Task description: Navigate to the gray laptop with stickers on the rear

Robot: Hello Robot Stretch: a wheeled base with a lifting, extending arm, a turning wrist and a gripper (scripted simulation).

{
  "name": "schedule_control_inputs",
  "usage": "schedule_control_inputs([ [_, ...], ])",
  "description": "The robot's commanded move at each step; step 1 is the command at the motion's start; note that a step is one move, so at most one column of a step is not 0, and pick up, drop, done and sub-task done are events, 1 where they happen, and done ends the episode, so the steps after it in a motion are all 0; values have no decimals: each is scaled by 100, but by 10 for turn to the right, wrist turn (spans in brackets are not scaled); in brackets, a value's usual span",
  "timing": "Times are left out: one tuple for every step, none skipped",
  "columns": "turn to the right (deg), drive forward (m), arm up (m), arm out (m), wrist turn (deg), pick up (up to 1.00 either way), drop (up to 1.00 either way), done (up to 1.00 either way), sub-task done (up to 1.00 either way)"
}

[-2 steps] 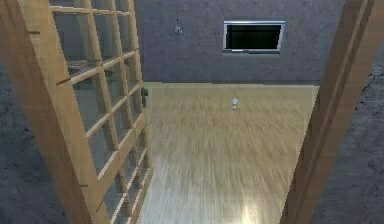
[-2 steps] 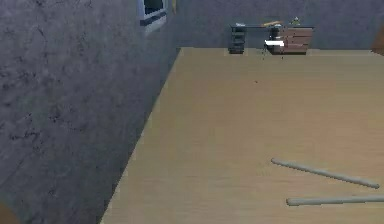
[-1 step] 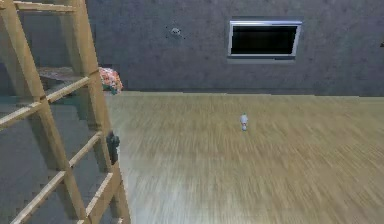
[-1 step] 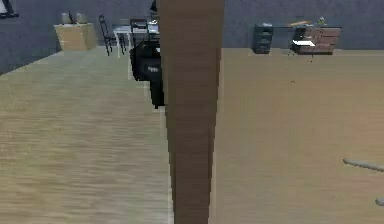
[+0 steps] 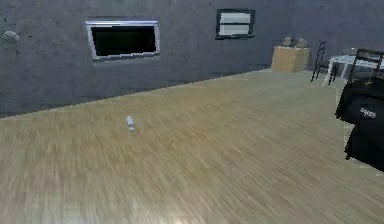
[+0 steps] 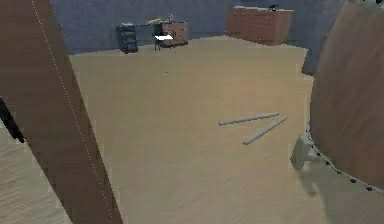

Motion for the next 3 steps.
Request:
schedule_control_inputs([
  [0, 55, 0, 0, 0, 0, 0, 0, 0],
  [300, 0, 0, 0, 0, 0, 0, 0, 0],
  [0, 100, 0, 0, 0, 0, 0, 0, 0],
])
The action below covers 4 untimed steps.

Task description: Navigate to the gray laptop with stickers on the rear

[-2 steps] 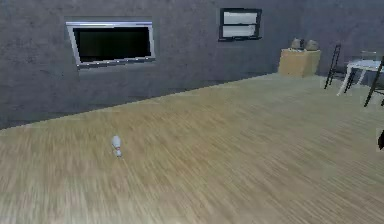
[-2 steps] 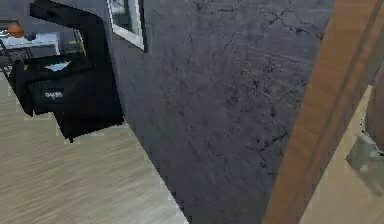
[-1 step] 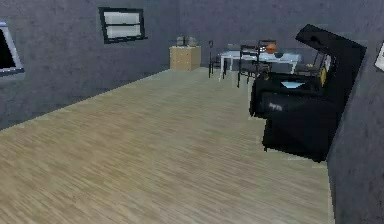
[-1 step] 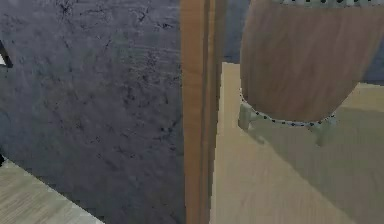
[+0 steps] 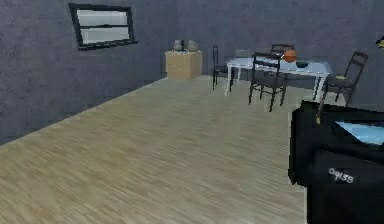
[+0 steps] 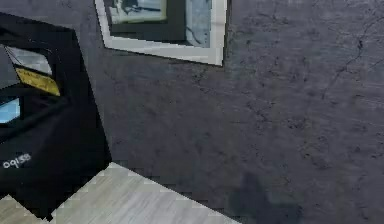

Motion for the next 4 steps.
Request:
schedule_control_inputs([
  [0, 100, 0, 0, 0, 0, 0, 0, 0],
  [0, 100, 0, 0, 0, 0, 0, 0, 0],
  [0, 100, 0, 0, 0, 0, 0, 0, 0],
  [0, 100, 0, 0, 0, 0, 0, 0, 0],
])
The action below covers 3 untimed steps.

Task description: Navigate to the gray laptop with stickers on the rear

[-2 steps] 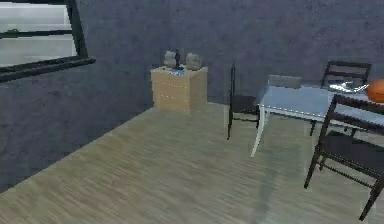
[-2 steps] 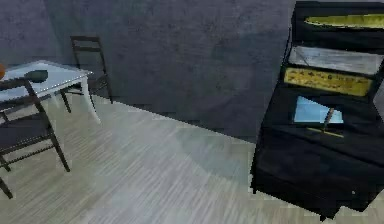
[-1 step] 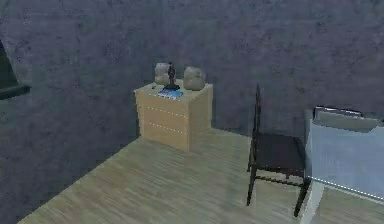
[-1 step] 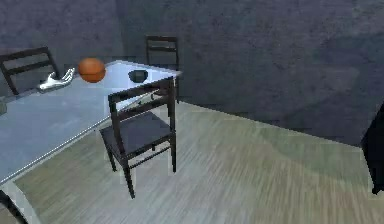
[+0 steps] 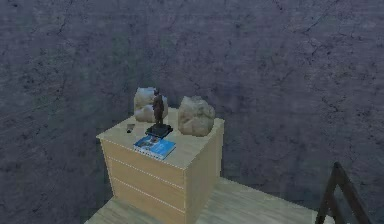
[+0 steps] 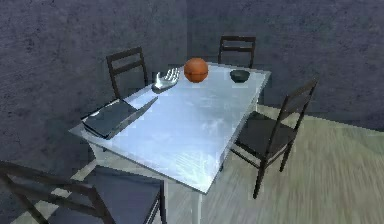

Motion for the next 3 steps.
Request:
schedule_control_inputs([
  [0, 15, 0, 0, 0, 0, 0, 0, 0],
  [450, 0, 0, 0, 0, 0, 0, 0, 0],
  [360, 0, 0, 0, 0, 0, 0, 0, 0],
])
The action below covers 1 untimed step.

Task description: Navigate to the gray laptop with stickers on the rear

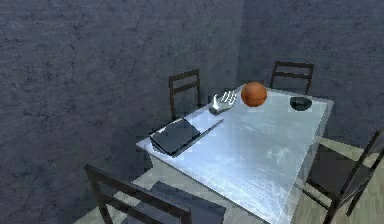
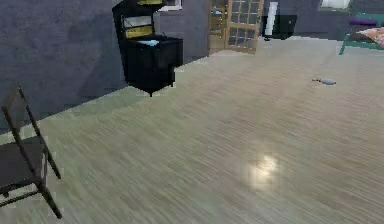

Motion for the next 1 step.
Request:
schedule_control_inputs([
  [0, 0, 0, 0, 0, 0, 0, 100, 0],
])
